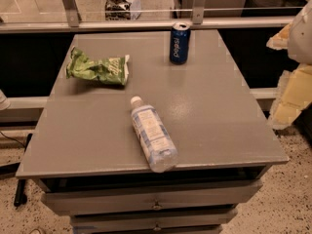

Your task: Move green jalapeno chip bag near blue plastic bottle

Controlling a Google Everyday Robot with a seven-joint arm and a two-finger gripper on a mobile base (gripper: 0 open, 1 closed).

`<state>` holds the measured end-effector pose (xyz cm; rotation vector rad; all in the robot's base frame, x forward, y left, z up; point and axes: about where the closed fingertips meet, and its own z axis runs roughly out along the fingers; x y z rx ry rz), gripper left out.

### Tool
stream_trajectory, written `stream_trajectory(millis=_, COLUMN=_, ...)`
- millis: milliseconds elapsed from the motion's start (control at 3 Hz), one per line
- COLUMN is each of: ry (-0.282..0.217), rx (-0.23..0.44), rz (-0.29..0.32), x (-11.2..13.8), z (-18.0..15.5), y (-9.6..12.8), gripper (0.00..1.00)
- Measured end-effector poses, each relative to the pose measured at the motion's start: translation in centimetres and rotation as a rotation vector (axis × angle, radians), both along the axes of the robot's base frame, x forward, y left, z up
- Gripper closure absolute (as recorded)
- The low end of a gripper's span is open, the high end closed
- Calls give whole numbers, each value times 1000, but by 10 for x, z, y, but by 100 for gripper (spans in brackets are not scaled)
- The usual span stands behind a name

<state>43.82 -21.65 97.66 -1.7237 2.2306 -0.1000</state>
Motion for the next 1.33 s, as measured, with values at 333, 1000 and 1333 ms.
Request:
stream_trajectory(millis=333, ry=0, rx=0, rz=0, x=0, z=0, y=0, gripper=0)
stream_trajectory(millis=1000, ry=-143, rx=90, rz=138, x=68, z=-16, y=56, gripper=0)
stream_trajectory(millis=1333, ry=-202, rx=142, rz=213, x=113, z=-31, y=94, gripper=0)
